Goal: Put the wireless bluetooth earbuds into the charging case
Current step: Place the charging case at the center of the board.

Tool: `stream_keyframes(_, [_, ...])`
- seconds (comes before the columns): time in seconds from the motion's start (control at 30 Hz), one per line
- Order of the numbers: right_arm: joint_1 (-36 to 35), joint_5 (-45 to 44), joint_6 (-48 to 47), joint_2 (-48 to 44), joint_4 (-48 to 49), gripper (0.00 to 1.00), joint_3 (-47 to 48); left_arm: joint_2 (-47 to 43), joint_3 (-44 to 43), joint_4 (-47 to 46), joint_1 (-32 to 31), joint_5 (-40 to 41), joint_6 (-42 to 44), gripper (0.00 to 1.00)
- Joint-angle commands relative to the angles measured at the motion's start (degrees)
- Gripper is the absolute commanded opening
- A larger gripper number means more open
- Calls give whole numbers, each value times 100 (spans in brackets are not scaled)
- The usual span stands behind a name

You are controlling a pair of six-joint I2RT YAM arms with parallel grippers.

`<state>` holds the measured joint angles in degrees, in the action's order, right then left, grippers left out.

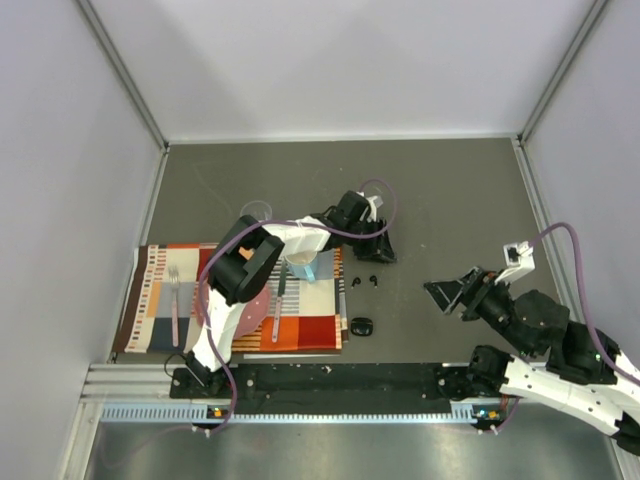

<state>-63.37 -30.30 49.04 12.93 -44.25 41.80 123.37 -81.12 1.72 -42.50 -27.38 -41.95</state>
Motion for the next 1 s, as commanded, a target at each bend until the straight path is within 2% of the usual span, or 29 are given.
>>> stream_keyframes(0.0, [-26, 25, -114, -106, -31, 78, 179, -234, -220, 215, -13, 241, 170, 50])
stream_keyframes(0.63, [-17, 95, -131, -141, -31, 78, 179, -621, -404, 1103, 23, 1059, 688, 54])
stream_keyframes(0.7, [-17, 95, -122, -141, -31, 78, 179, -735, -404, 1094, 23, 1068, 724, 57])
stream_keyframes(0.97, [-17, 174, 9, -141, -31, 78, 144, -1710, -151, 1243, 14, 1436, 1014, 58])
